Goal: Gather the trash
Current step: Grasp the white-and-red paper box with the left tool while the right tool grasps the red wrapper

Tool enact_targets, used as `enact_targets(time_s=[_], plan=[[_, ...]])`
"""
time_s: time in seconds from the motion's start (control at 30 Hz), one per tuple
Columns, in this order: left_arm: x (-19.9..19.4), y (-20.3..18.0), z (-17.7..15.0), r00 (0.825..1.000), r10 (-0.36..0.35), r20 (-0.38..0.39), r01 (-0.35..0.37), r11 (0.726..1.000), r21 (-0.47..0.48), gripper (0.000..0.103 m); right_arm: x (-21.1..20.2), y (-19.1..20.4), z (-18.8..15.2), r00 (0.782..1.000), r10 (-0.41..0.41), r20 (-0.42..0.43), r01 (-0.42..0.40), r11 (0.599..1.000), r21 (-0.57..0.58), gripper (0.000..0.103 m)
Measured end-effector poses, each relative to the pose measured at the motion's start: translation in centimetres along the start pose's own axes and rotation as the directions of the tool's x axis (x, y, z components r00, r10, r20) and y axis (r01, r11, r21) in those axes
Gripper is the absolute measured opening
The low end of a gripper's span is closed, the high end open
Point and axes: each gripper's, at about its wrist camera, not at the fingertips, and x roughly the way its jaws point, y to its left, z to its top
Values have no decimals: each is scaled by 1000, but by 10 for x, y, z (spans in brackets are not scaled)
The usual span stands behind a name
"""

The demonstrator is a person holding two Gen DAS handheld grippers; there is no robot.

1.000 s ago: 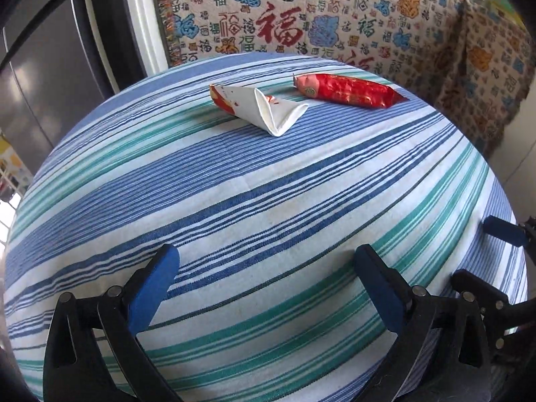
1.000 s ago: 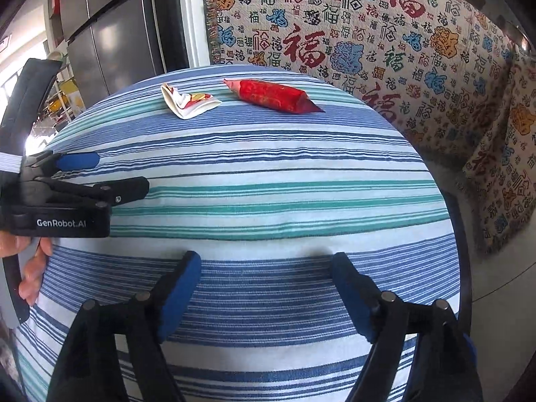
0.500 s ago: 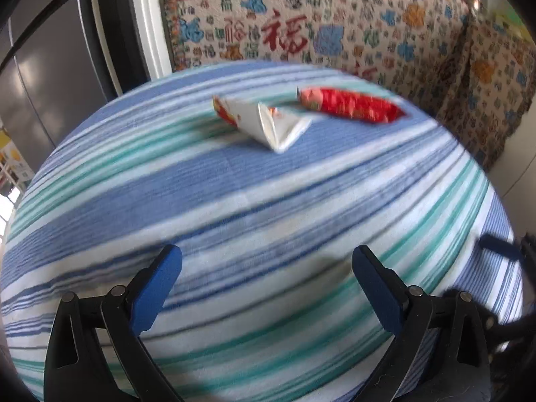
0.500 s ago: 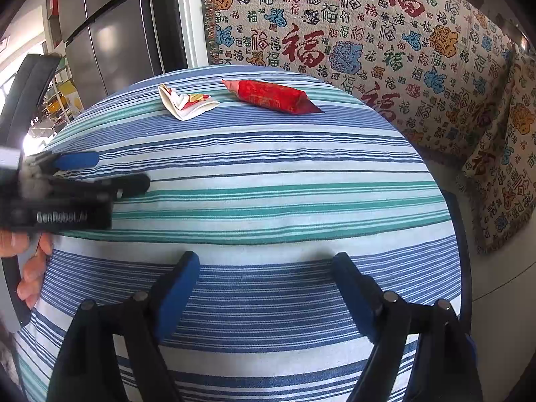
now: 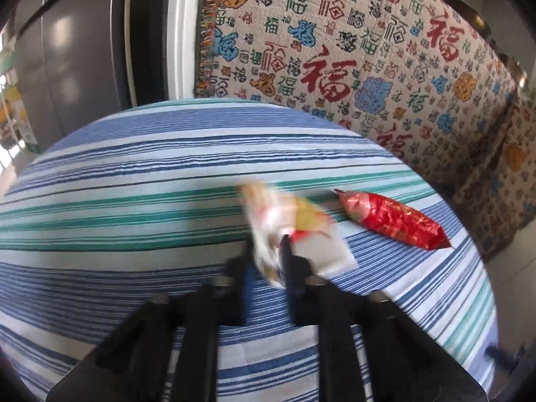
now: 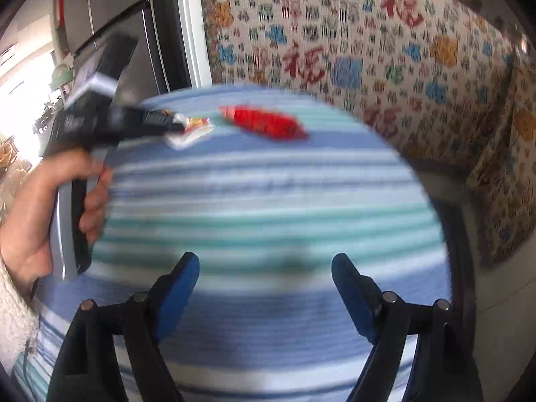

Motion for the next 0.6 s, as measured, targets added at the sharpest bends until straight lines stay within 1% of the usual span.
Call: enact_targets(time_s=[0.03, 0.07, 0.1, 0.13, 0.17, 0.2, 0.27, 0.3, 0.4, 0.43, 0.47, 0.5, 0.53, 0.57, 0.6], plan=[[-3, 3, 0, 1000, 1, 8, -1, 1000, 17, 8, 2, -6, 11, 1000, -2, 28, 2, 1000, -12, 83], [-7, 6, -1, 1000, 0, 13, 0, 999, 45, 7, 8, -11, 26, 999, 17, 46, -16, 1000, -25, 83], [-10, 8, -2, 1000, -2, 14, 1, 997, 79, 7, 21, -13, 44, 998, 55, 26, -54, 998, -41, 83], [-14, 12, -4, 1000, -10, 3, 10, 993, 118, 7, 36, -13, 58, 995, 95, -15, -95, 994, -50, 83], [-16, 16, -7, 999, -37, -23, 40, 988, 148, 7, 57, -13, 73, 985, 157, -68, -161, 985, -60, 83], [-19, 19, -10, 997, -64, -52, 72, 982, 173, 7, 71, -11, 82, 981, 170, -89, -177, 981, -78, 83], [-28, 24, -19, 990, -101, -97, 121, 965, 234, 7, 95, -5, 100, 988, 132, -84, -143, 978, -152, 83], [-34, 26, -25, 985, -127, -119, 155, 952, 263, 7, 103, -2, 106, 989, 127, -79, -139, 975, -171, 83], [-53, 31, -42, 968, -181, -176, 229, 923, 308, 7, 134, 10, 118, 979, 149, -137, -175, 965, -198, 82], [-58, 31, -48, 965, -187, -186, 239, 919, 315, 7, 140, 14, 119, 978, 148, -148, -176, 963, -201, 79], [-64, 32, -54, 963, -188, -192, 242, 916, 319, 7, 146, 17, 118, 973, 160, -165, -191, 962, -194, 46], [-70, 34, -59, 961, -192, -196, 248, 915, 318, 7, 148, 18, 116, 972, 155, -177, -188, 964, -188, 31], [-75, 37, -64, 961, -197, -196, 251, 917, 310, 8, 142, 19, 114, 978, 137, -157, -166, 969, -185, 24], [-80, 41, -69, 961, -199, -192, 251, 921, 299, 8, 136, 20, 109, 975, 153, -161, -179, 970, -162, 20], [-84, 45, -73, 962, -198, -188, 247, 925, 291, 10, 129, 21, 103, 976, 148, -162, -173, 973, -151, 20]])
